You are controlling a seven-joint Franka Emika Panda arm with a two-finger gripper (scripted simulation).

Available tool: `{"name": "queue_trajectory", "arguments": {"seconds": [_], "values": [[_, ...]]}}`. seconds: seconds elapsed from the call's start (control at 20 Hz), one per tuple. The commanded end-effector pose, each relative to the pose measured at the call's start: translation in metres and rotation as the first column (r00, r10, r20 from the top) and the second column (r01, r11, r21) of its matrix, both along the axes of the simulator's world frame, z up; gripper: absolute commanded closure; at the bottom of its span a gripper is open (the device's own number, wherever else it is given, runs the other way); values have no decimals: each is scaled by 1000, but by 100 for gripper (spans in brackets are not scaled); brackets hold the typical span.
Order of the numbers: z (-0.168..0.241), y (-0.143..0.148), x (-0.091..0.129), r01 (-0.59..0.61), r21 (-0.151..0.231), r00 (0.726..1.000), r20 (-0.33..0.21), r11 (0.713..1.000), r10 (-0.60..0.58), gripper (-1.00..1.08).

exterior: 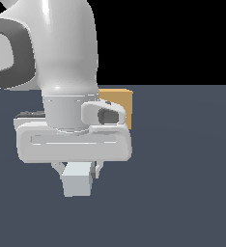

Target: Insert the peg into the horizontal hole in a box.

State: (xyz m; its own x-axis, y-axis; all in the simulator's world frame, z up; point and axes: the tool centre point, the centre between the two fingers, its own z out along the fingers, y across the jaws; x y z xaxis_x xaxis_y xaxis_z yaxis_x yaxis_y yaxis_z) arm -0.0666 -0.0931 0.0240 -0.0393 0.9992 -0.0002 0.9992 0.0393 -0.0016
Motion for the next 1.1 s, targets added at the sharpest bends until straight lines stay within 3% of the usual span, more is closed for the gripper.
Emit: {"name": "queue_trajectory", "arguments": {"seconds": [0.0,0.25,0.75,1.05], "values": [[3,8,4,-4,0,1000,2,1000,4,108],[12,37,16,-11,0,1000,2,1000,11,108],[43,129,57,-33,0,999,2,999,33,108],[53,160,73,-41,0,999,2,999,41,108]]}}
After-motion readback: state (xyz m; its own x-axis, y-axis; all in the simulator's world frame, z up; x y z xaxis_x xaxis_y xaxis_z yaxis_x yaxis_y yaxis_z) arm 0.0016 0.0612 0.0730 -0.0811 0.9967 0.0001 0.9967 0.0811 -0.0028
